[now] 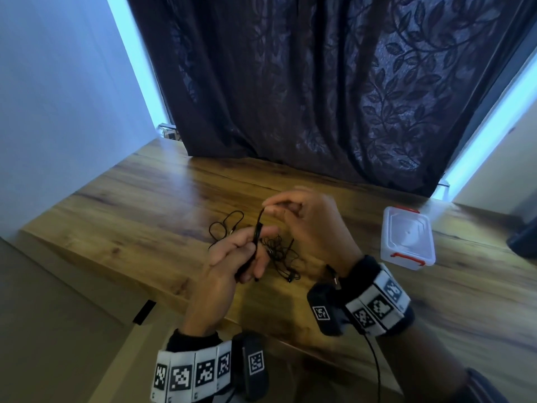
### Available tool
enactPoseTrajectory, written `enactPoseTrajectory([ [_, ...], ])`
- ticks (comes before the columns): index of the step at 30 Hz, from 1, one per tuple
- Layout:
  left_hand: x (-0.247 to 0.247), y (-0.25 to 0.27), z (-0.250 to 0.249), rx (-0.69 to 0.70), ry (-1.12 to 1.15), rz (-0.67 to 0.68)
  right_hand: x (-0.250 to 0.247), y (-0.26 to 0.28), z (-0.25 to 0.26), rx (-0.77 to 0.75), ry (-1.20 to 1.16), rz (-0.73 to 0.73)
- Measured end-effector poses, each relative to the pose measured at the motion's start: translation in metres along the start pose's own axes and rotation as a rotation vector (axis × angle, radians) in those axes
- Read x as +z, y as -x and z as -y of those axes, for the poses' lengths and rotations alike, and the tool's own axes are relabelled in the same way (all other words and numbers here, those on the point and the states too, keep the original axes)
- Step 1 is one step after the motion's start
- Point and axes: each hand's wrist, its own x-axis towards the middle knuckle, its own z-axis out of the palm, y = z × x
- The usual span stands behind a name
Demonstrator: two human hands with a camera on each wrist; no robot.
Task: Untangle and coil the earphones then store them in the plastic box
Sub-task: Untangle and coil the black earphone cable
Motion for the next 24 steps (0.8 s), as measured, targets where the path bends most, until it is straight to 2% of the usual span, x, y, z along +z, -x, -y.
enactPoseTrajectory([
  [2,0.0,0.001,-0.003,0.041,0.046,-0.004,0.013,0.01,-0.01,0.132,-0.09,0.152],
  [5,-0.003,0.001,-0.003,0.094,0.069,-0.038,0.037,0.041,-0.018,0.144,-0.128,0.435],
  [7,-0.006,0.0,0.002,0.142,-0.057,-0.103,0.045,0.061,-0.014,0.127,-0.111,0.603],
  [9,-0.01,-0.003,0.009,0.162,-0.276,-0.162,0.044,0.071,-0.007,0.087,-0.069,0.662],
  [11,-0.013,-0.004,0.016,0.133,-0.463,-0.17,0.032,0.072,0.002,0.035,0.007,0.632],
  [13,-0.014,-0.003,0.019,0.095,-0.528,-0.156,0.015,0.062,0.009,-0.069,0.102,0.497],
  [15,-0.009,-0.002,0.016,0.067,-0.44,-0.11,-0.002,0.047,0.015,-0.175,0.114,0.336],
  [18,0.004,-0.002,0.005,0.038,-0.254,-0.022,-0.014,0.021,0.015,-0.255,0.142,0.188],
  [21,0.012,-0.003,0.002,-0.011,-0.198,0.002,-0.014,0.003,0.005,-0.238,0.16,0.094],
  [24,0.009,-0.003,0.0,-0.057,-0.045,-0.032,-0.007,-0.001,-0.004,-0.144,0.081,0.05],
])
